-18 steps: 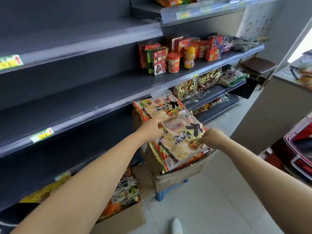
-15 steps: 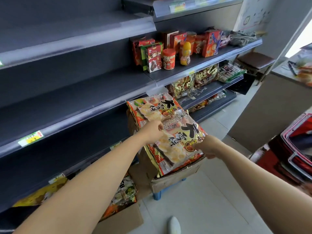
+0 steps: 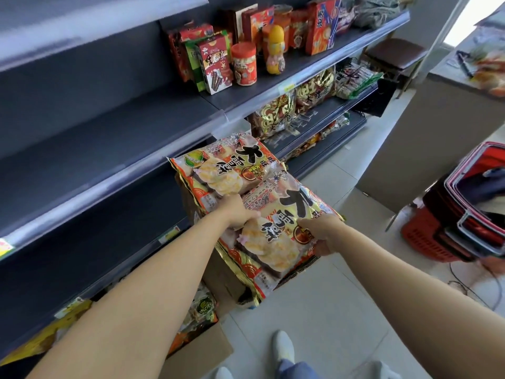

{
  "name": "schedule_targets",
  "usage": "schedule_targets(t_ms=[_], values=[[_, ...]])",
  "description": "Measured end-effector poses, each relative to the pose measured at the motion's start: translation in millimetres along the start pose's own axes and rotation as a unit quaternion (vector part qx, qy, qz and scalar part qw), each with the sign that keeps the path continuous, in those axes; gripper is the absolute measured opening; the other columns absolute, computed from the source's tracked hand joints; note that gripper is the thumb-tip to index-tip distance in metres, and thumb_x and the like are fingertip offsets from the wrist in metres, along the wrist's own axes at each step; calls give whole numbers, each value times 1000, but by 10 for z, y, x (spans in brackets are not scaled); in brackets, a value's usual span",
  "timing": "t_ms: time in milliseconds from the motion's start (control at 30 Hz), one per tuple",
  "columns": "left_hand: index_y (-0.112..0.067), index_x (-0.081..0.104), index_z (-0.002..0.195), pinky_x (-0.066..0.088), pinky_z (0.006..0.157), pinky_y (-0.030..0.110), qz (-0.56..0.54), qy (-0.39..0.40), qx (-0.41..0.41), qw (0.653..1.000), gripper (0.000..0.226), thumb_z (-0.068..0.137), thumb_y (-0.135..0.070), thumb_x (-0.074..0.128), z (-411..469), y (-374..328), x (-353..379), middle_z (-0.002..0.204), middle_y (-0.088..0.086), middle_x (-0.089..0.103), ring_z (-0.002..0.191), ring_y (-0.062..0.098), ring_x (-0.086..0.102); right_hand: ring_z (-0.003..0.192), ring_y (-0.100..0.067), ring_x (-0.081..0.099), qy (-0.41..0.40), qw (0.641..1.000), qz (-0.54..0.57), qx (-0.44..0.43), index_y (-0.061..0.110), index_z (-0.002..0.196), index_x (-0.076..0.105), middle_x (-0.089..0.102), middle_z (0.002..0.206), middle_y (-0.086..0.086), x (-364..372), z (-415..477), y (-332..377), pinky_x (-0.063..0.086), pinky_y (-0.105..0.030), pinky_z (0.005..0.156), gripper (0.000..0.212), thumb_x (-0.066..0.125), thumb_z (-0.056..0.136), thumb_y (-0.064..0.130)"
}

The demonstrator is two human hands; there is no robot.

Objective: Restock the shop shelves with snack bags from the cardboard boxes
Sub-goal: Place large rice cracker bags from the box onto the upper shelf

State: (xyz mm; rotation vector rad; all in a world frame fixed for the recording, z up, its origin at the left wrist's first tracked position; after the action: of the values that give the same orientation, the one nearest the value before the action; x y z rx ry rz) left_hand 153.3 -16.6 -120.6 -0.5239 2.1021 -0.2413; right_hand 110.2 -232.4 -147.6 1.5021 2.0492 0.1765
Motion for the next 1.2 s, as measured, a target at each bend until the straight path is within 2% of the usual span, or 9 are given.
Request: schedule_targets(t_ms=[100,200,400,600,733,833,933,1067,1200], values=[[1,29,145,37,110,42,6,6,-3,1000,89,83,-53,64,17,4,16,149,20,36,135,33,38,100,-38,63,30,995,93,38,5,110,41,58,118,-15,151,-9,-60,56,-53,79,59,75,76,39],[2,18,149,31,114,40,-43,16,15,999,92,85,-43,67,-20,-21,19,154,18,26,141,31,29,103,-43,59,23,988,145,54,12,134,31,50,125,-16,234,-50,-139,50,-63,79,93,81,62,41],[-3,15,148,35,112,41,-131,26,79,988,94,81,-34,73,-197,-131,-285,151,15,34,136,29,39,124,-43,43,-91,974,205,21,15,147,13,36,142,-16,161,-456,-46,45,-60,94,96,70,78,47],[-6,32,137,40,99,36,-156,-104,141,972,70,86,-34,69,-721,-22,-1240,139,10,48,123,28,49,120,-38,45,-150,958,217,-112,12,147,13,34,142,-17,340,-1126,631,47,-43,82,90,61,84,53],[-12,42,120,47,90,39,-170,-225,150,948,48,87,-39,65,-1213,370,-2043,115,3,58,105,25,57,127,-39,39,-149,935,231,-226,18,148,13,29,146,-15,698,-1590,1327,41,-51,101,93,62,80,57],[-17,42,111,47,80,34,-207,-306,145,918,40,86,-36,66,-1609,735,-2616,103,-4,56,94,18,57,128,-37,38,-115,912,237,-315,21,146,19,32,144,-13,1020,-1990,1907,38,-54,104,91,66,76,57],[-17,42,112,49,80,35,-248,-382,128,881,41,85,-35,67,-1987,1118,-3129,103,-5,56,93,16,57,123,-35,43,-65,884,218,-408,23,142,24,36,140,-10,1333,-2430,2478,42,-54,100,87,69,74,52],[-15,42,115,42,70,24,-295,-486,103,816,40,87,-32,65,-2542,1704,-3644,102,-6,54,88,8,54,110,-29,51,19,830,183,-527,26,133,34,41,127,-6,1853,-3098,3207,50,-49,93,80,69,65,47],[-16,43,118,40,66,15,-322,-542,77,772,38,88,-21,65,-3041,2299,-3989,107,-5,57,88,3,54,115,-28,49,78,782,135,-604,25,139,34,37,127,-6,2463,-3720,3627,46,-49,99,73,70,76,31]])
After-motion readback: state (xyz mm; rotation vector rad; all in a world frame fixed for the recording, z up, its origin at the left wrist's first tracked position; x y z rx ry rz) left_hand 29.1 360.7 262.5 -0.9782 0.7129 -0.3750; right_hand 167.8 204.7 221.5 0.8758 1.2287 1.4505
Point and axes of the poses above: each hand's wrist, its own z-axis towards the middle knuckle, its own x-axis out of the palm, y = z × x, the point moved 6 cm from there along z, towards the middle knuckle
